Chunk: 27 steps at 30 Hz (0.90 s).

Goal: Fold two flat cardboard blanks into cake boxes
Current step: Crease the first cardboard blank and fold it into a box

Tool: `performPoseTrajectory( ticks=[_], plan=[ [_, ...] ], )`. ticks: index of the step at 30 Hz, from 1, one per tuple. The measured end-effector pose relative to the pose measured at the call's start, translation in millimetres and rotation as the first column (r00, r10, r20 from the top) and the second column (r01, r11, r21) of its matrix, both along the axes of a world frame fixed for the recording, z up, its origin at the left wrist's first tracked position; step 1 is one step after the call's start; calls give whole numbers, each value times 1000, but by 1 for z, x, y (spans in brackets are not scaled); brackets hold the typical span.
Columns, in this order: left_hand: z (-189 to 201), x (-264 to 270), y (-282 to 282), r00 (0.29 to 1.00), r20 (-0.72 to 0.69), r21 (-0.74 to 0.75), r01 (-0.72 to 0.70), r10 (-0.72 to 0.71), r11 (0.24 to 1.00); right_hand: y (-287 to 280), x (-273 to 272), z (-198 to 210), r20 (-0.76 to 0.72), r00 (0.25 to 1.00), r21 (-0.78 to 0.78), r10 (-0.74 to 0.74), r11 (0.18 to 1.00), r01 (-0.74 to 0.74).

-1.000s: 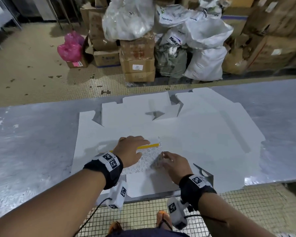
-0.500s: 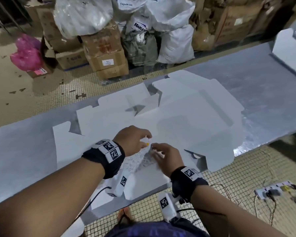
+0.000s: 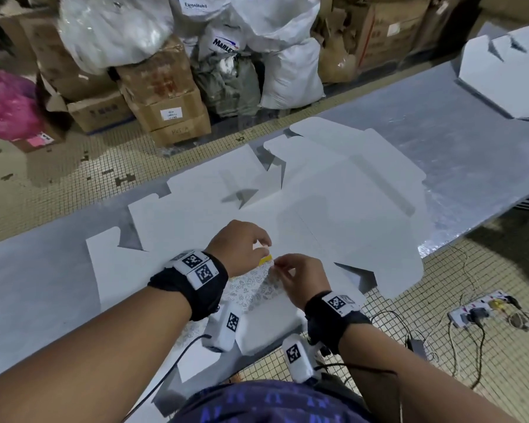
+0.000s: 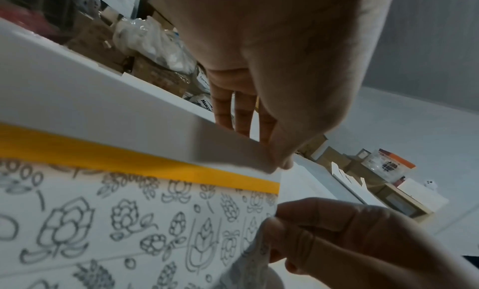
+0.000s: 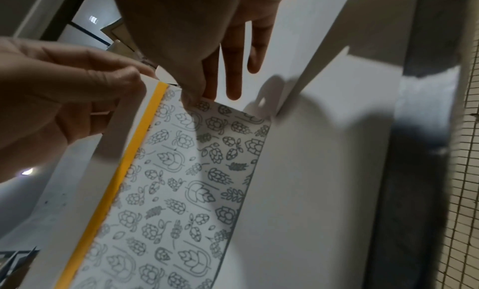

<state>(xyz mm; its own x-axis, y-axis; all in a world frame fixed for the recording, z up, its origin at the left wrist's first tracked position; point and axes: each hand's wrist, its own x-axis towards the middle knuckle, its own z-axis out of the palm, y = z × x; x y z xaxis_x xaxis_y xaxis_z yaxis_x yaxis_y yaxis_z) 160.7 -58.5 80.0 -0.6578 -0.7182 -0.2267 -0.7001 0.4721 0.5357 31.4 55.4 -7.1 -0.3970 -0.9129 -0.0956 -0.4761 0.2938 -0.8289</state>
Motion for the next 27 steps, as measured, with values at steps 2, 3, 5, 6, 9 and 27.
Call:
performPoseTrajectory(
  ticks=[2, 3, 5, 6, 9, 27],
  plan=[
    [1, 1, 1, 1000, 19, -3, -4, 4, 1000, 1, 0, 0, -2, 1000, -2, 3, 1000, -3],
    [0, 1, 1, 1000, 11, -3, -18, 18, 1000, 1, -1, 0, 2, 1000, -3, 7, 1000, -7],
    [-1, 3, 2, 998, -29, 2, -59, 59, 998, 1, -3, 0, 28, 1000, -13, 14, 1000, -13],
    [-2, 4, 4, 995, -53, 9, -84, 84, 996, 2, -4, 1, 52, 999, -25, 16, 1000, -15],
    [-3, 5, 8, 984, -112, 37, -136, 139, 990, 0, -5, 6, 113, 993, -68, 35, 997, -27],
    [-7, 1, 25, 979, -80, 62, -181, 186, 981, 1, -19, -1, -53, 976, -49, 213, 975, -215]
  ],
)
